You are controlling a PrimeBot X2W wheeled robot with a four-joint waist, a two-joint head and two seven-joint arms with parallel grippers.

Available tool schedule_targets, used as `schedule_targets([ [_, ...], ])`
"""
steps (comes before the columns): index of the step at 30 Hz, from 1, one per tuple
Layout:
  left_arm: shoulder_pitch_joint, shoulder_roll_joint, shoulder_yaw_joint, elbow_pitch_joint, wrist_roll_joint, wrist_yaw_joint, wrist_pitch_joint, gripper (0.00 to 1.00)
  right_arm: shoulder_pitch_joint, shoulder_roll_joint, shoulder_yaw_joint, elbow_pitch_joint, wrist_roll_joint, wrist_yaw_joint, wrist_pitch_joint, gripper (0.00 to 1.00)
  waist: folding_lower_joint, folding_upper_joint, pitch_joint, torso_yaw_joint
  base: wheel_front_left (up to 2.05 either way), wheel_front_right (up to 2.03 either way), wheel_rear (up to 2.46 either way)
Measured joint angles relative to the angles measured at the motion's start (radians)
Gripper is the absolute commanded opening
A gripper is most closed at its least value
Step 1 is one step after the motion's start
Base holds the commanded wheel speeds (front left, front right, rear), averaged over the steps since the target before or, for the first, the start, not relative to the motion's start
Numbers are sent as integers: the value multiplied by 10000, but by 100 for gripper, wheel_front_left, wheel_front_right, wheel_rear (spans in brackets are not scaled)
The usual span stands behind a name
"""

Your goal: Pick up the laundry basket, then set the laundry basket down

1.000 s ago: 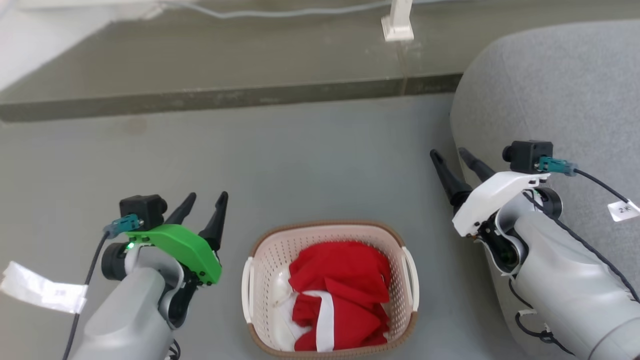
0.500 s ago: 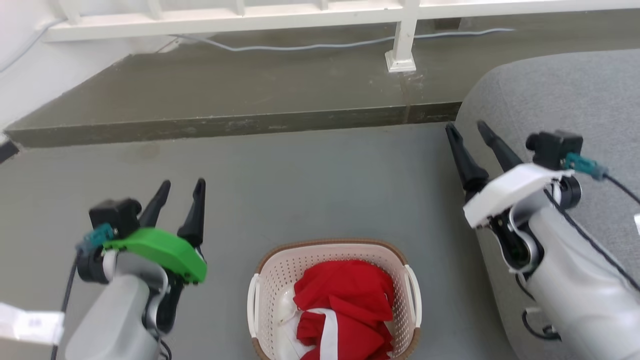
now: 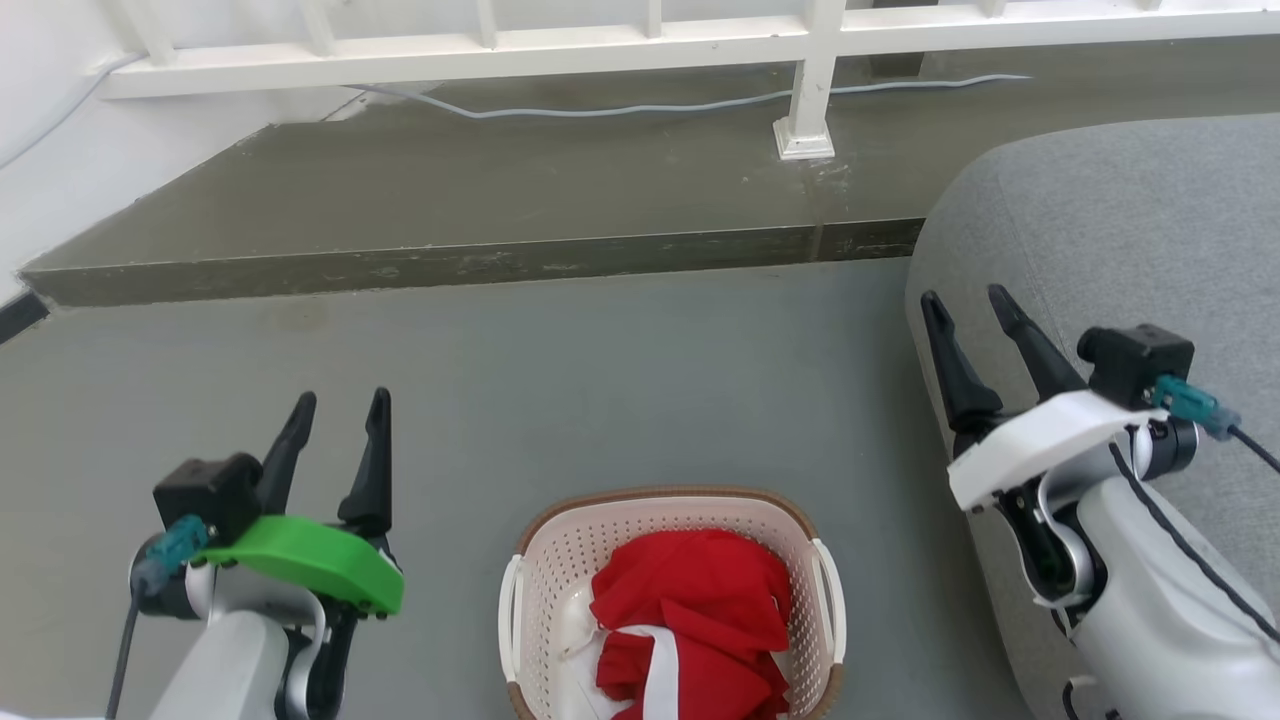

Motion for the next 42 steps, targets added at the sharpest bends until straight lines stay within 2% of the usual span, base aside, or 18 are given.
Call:
schedule_targets([
  [12, 936, -219, 359, -803, 694, 81, 0, 100, 891, 113, -314, -602, -686, -90, -12, 100, 0, 0, -89, 13, 0, 0, 0],
  [25, 1479, -485, 642, -1302, 945, 58, 0, 100, 1388, 253, -596, -941, -1116, -69, -12, 100, 0, 0, -78, -26, 0, 0, 0],
  [40, 1795, -711, 955, -1578, 1306, -255, 0, 100, 1685, 453, -951, -1093, -1394, 98, -12, 100, 0, 0, -39, -66, 0, 0, 0],
  [41, 1801, -740, 947, -1555, 1308, -278, 0, 0, 1730, 466, -953, -1070, -1417, 109, -12, 0, 0, 0, -39, -67, 0, 0, 0],
  [42, 1809, -784, 918, -1455, 1306, -278, 17, 0, 1780, 497, -924, -974, -1415, 109, -10, 0, 0, 0, -39, -67, 0, 0, 0],
])
